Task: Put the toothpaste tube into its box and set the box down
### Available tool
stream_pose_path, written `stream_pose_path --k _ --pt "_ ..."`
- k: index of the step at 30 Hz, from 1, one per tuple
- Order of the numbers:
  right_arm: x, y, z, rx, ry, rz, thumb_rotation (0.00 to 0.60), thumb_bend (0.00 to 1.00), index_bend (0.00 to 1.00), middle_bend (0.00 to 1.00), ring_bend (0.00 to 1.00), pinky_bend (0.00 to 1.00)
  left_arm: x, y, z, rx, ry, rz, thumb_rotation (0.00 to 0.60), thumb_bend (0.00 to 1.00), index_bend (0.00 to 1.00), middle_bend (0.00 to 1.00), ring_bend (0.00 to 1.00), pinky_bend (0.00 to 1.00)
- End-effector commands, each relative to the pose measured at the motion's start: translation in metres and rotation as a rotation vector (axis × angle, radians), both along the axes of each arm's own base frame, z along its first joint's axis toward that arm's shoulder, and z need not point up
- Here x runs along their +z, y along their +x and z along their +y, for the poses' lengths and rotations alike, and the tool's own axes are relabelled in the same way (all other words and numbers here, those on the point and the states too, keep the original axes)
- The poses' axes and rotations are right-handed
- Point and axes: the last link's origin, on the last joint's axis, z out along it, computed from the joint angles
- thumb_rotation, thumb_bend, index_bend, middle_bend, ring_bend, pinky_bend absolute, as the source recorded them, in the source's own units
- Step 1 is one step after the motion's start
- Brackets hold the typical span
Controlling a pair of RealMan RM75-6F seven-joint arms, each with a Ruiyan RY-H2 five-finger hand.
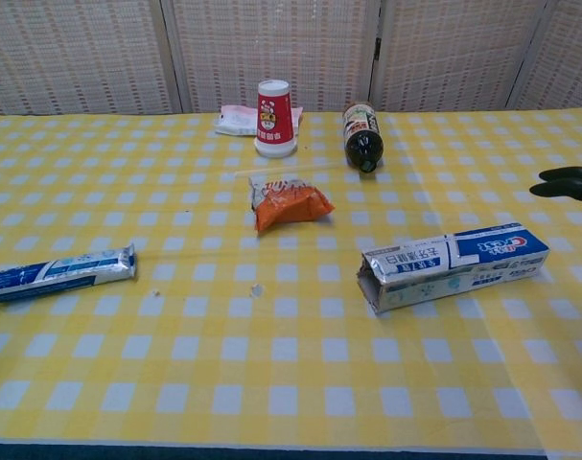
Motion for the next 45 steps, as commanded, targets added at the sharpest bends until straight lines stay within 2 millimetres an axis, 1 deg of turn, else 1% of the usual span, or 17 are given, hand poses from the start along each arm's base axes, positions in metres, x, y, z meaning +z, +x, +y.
stream_pose_path --k 1,3,8,12,16,23,27,31,35,40,45 --pt "-0.001 -0.001 -0.001 -0.005 0.000 0.004 0.600 0.33 0.00 0.00 0.00 0.00 -0.019 0.031 0.019 0.060 -0.092 -0.024 0.600 0.25 0.47 1.00 1.00 1.00" --pt "-0.002 -0.001 -0.002 -0.009 0.001 0.008 0.600 0.33 0.00 0.00 0.00 0.00 -0.026 0.039 0.027 0.089 -0.121 -0.028 0.600 0.25 0.47 1.00 1.00 1.00" --pt "-0.003 -0.002 -0.004 -0.013 -0.002 0.014 0.600 0.33 0.00 0.00 0.00 0.00 -0.046 0.053 0.051 0.136 -0.121 0.008 0.600 0.25 0.43 1.00 1.00 1.00" --pt "-0.003 -0.003 -0.005 -0.018 -0.003 0.016 0.600 0.33 0.00 0.00 0.00 0.00 -0.061 0.058 0.064 0.173 -0.124 0.056 0.600 0.25 0.43 1.00 1.00 1.00" --pt "-0.003 -0.003 -0.007 -0.024 -0.004 0.018 0.600 0.33 0.00 0.00 0.00 0.00 -0.074 0.063 0.074 0.197 -0.116 0.080 0.600 0.27 0.42 1.00 1.00 1.00" --pt "-0.004 -0.004 -0.008 -0.031 -0.008 0.023 0.600 0.32 0.00 0.00 0.00 0.00 -0.090 0.062 0.090 0.241 -0.124 0.116 0.600 0.28 0.40 1.00 1.00 1.00" --pt "-0.004 -0.005 -0.010 -0.038 -0.011 0.028 0.600 0.33 0.00 0.00 0.00 0.00 -0.098 0.059 0.098 0.264 -0.132 0.133 0.600 0.31 0.35 1.00 1.00 1.00" --pt "-0.004 -0.007 -0.011 -0.047 -0.014 0.033 0.600 0.33 0.00 0.00 0.00 0.00 -0.105 0.054 0.105 0.286 -0.138 0.160 0.600 0.31 0.35 1.00 1.00 1.00" --pt "-0.004 -0.007 -0.012 -0.051 -0.019 0.035 0.600 0.33 0.00 0.00 0.00 0.00 -0.116 0.052 0.110 0.298 -0.164 0.208 0.600 0.31 0.34 1.00 1.00 1.00" --pt "-0.003 -0.008 -0.012 -0.056 -0.017 0.034 0.600 0.33 0.00 0.00 0.00 0.00 -0.120 0.053 0.116 0.305 -0.136 0.230 0.600 0.31 0.34 1.00 1.00 1.00" --pt "-0.003 -0.009 -0.013 -0.059 -0.017 0.037 0.600 0.33 0.00 0.00 0.00 0.00 -0.122 0.049 0.119 0.322 -0.139 0.243 0.600 0.31 0.34 1.00 1.00 1.00"
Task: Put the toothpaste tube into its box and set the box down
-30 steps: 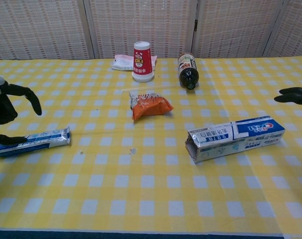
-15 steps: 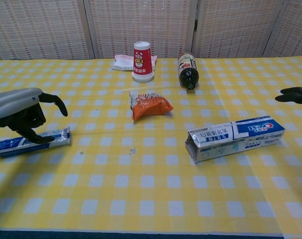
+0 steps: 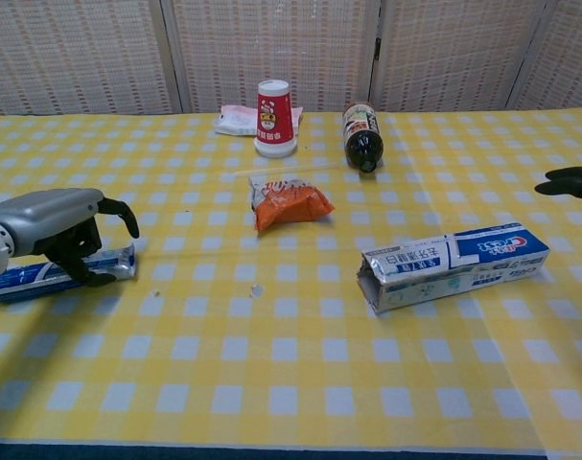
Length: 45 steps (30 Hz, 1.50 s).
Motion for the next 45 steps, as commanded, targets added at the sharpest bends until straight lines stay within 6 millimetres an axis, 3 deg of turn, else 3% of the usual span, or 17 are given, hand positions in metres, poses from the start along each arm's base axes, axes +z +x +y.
stream_pose_path --k 1,17,20,25,30,36,45 --pt "0.000 0.000 0.000 0.000 0.001 0.001 0.600 0.33 0.00 0.00 0.00 0.00 -0.001 -0.002 0.002 0.003 0.002 0.015 0.600 0.31 0.34 1.00 1.00 1.00" --pt "-0.001 0.001 0.001 0.015 -0.005 -0.002 0.600 0.33 0.00 0.00 0.00 0.00 -0.005 -0.015 0.010 0.066 -0.024 0.080 0.600 0.31 0.37 1.00 1.00 1.00" --pt "-0.001 0.001 0.001 0.015 -0.001 0.001 0.600 0.33 0.00 0.00 0.00 0.00 -0.005 -0.013 0.010 0.060 -0.017 0.076 0.600 0.31 0.44 1.00 1.00 1.00" --pt "-0.001 0.001 0.001 0.014 0.000 0.001 0.600 0.32 0.00 0.00 0.00 0.00 -0.004 -0.014 0.010 0.048 0.004 0.078 0.600 0.32 0.66 1.00 1.00 1.00" --pt "-0.002 0.001 0.003 0.017 0.007 0.004 0.600 0.33 0.00 0.00 0.00 0.00 -0.001 -0.014 0.007 0.028 0.035 0.055 0.600 0.44 0.86 1.00 1.00 1.00" --pt "-0.004 0.001 0.001 0.013 0.016 0.004 0.600 0.33 0.00 0.00 0.00 0.00 0.011 -0.011 -0.005 0.066 -0.005 -0.122 0.600 0.54 0.93 1.00 1.00 1.00" --pt "-0.011 0.014 -0.023 0.035 0.088 0.041 0.600 0.33 0.00 0.00 0.00 0.00 0.047 -0.003 -0.018 0.156 -0.066 -0.451 0.600 0.58 0.94 1.00 1.00 1.00"
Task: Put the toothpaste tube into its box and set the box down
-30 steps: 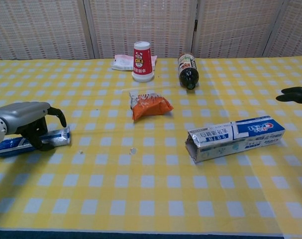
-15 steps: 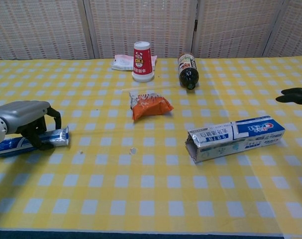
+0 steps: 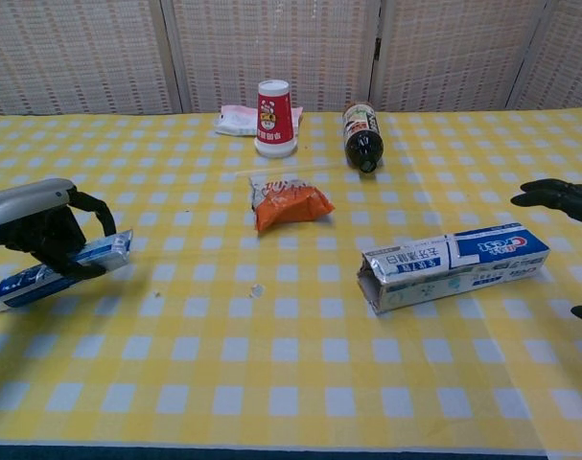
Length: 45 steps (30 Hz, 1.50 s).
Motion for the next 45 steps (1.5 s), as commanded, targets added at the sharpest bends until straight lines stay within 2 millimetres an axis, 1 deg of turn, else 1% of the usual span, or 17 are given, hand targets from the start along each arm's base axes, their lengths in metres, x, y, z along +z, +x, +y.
stream_pose_path --k 1,5,10,12,16,23,32,36,37,39,40,42,45 --pt "-0.001 0.010 -0.013 0.020 0.027 0.018 0.600 0.33 0.00 0.00 0.00 0.00 0.021 0.008 -0.011 0.024 -0.008 -0.173 0.600 0.58 0.94 1.00 1.00 1.00" --pt "-0.004 0.019 -0.023 0.041 0.073 0.056 0.600 0.33 0.00 0.00 0.00 0.00 0.034 0.014 -0.020 -0.023 0.073 -0.284 0.600 0.58 0.94 1.00 1.00 1.00" --pt "-0.010 0.029 -0.037 0.041 0.094 0.064 0.600 0.33 0.01 0.00 0.02 0.00 0.048 0.020 -0.030 -0.020 0.073 -0.422 0.600 0.58 0.94 1.00 1.00 1.00" --pt "-0.014 0.033 -0.044 0.041 0.097 0.071 0.600 0.33 0.04 0.01 0.04 0.00 0.056 0.023 -0.033 -0.021 0.096 -0.489 0.600 0.58 0.94 1.00 1.00 1.00" --pt "-0.020 0.036 -0.054 0.027 0.117 0.083 0.600 0.33 0.10 0.06 0.06 0.00 0.067 0.026 -0.040 -0.031 0.116 -0.573 0.600 0.58 0.94 1.00 1.00 1.00" --pt "-0.033 0.040 -0.070 -0.013 0.173 0.100 0.600 0.33 0.16 0.09 0.06 0.00 0.077 0.028 -0.048 -0.034 0.088 -0.624 0.600 0.58 0.94 1.00 1.00 1.00" --pt "-0.046 0.040 -0.090 -0.068 0.174 0.068 0.600 0.33 0.23 0.13 0.10 0.00 0.080 0.029 -0.051 -0.051 0.088 -0.627 0.600 0.58 0.94 1.00 1.00 1.00" --pt "-0.052 0.037 -0.095 -0.091 0.191 0.070 0.600 0.33 0.24 0.14 0.12 0.07 0.080 0.029 -0.051 -0.052 0.088 -0.624 0.600 0.58 0.94 1.00 1.00 1.00" --pt "-0.053 0.037 -0.096 -0.094 0.191 0.070 0.600 0.33 0.24 0.14 0.12 0.07 0.080 0.029 -0.051 -0.052 0.088 -0.622 0.600 0.58 0.94 1.00 1.00 1.00" --pt "-0.055 0.037 -0.096 -0.100 0.188 0.063 0.600 0.33 0.27 0.16 0.14 0.10 0.079 0.029 -0.051 -0.051 0.086 -0.621 0.600 0.58 0.94 1.00 1.00 1.00" --pt "-0.056 0.036 -0.097 -0.103 0.183 0.061 0.600 0.33 0.28 0.17 0.15 0.12 0.079 0.029 -0.051 -0.051 0.085 -0.619 0.600 0.58 0.94 1.00 1.00 1.00" --pt "-0.058 0.035 -0.097 -0.109 0.177 0.059 0.600 0.33 0.33 0.19 0.18 0.22 0.079 0.028 -0.050 -0.051 0.084 -0.615 0.600 0.58 0.94 1.00 1.00 1.00" --pt "-0.062 0.034 -0.098 -0.120 0.170 0.054 0.600 0.33 0.35 0.22 0.21 0.30 0.078 0.027 -0.050 -0.048 0.083 -0.612 0.600 0.58 0.94 1.00 1.00 1.00"
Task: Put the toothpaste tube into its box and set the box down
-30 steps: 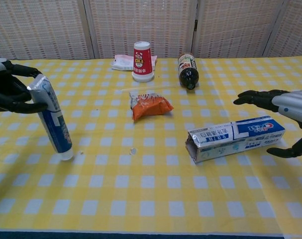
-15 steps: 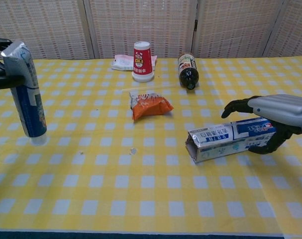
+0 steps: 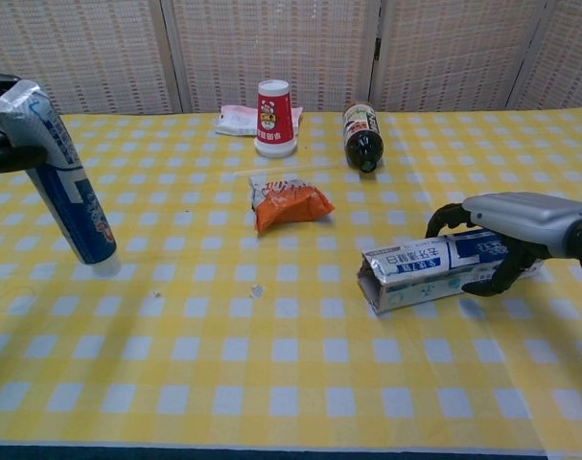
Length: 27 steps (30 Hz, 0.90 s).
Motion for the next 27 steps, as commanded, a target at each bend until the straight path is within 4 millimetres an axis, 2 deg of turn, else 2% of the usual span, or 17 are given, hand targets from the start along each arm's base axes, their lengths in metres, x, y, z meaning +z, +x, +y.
stream_pose_path --k 1,5,9,17,27 --pt "-0.003 -0.001 -0.001 -0.010 -0.008 -0.004 0.600 0.33 0.35 0.22 0.22 0.32 0.000 0.000 0.000 0.002 0.000 0.000 0.600 0.58 0.94 1.00 1.00 1.00" --pt "-0.005 -0.001 -0.001 -0.013 -0.027 -0.006 0.600 0.33 0.40 0.28 0.28 0.43 0.001 -0.001 0.000 0.005 0.002 -0.002 0.600 0.58 0.94 1.00 1.00 1.00" --pt "-0.004 0.001 0.000 -0.010 -0.046 -0.013 0.600 0.33 0.45 0.32 0.33 0.47 0.004 -0.001 0.001 0.011 0.002 -0.016 0.600 0.58 0.94 1.00 1.00 1.00" --pt "0.005 0.009 0.004 -0.036 -0.057 -0.158 0.600 0.33 0.45 0.33 0.34 0.48 0.015 0.006 0.002 0.020 -0.025 -0.064 0.600 0.58 0.94 1.00 1.00 1.00" --pt "0.014 0.027 0.007 -0.051 -0.082 -0.502 0.600 0.33 0.46 0.32 0.36 0.48 0.041 0.026 0.005 0.021 -0.046 -0.171 0.600 0.58 0.94 1.00 1.00 1.00"
